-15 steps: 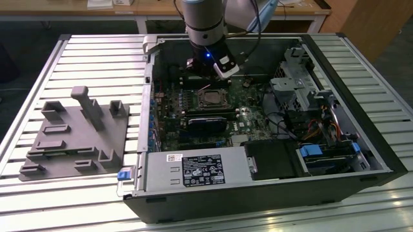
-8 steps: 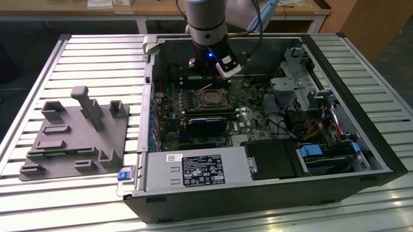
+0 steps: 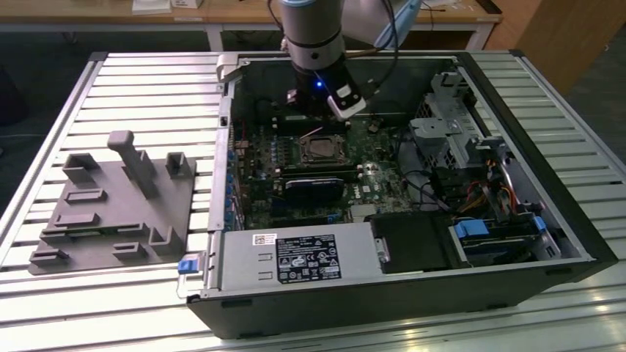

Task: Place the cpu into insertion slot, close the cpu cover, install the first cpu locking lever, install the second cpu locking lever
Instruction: 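Install the first cpu locking lever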

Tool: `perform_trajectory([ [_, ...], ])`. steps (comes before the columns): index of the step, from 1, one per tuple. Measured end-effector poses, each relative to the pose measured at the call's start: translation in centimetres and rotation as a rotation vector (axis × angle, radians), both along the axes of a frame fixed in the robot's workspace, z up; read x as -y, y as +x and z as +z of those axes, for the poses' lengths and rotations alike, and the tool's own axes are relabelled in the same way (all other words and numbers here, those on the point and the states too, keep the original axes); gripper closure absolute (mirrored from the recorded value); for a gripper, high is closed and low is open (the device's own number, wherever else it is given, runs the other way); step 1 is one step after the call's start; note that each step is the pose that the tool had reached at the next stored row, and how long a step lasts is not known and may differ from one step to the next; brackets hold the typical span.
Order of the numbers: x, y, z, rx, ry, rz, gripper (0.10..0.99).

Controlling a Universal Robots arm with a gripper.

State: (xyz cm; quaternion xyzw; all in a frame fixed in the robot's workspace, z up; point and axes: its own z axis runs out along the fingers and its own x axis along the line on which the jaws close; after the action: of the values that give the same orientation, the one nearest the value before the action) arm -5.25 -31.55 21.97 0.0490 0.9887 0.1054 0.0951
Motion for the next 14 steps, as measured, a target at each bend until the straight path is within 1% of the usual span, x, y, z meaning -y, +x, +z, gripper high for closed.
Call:
perform_trajectory([
  [2, 0.0, 0.0, -0.11, 0.0108, -0.001, -0.01, 0.98],
  [3, 0.0, 0.0, -0.16, 0.0151, -0.002, -0.015, 0.98],
  [4, -0.01, 0.0, -0.21, 0.0174, -0.003, -0.018, 0.98],
  [5, -0.05, 0.0, -0.27, 0.0185, -0.005, -0.021, 0.98],
  [7, -0.18, 0.0, -0.41, 0.0191, -0.008, -0.027, 0.98],
  [11, -0.41, 0.0, -0.65, 0.0191, -0.012, -0.042, 0.98],
  [14, -0.59, -0.01, -0.79, 0.019, -0.014, -0.056, 0.98],
])
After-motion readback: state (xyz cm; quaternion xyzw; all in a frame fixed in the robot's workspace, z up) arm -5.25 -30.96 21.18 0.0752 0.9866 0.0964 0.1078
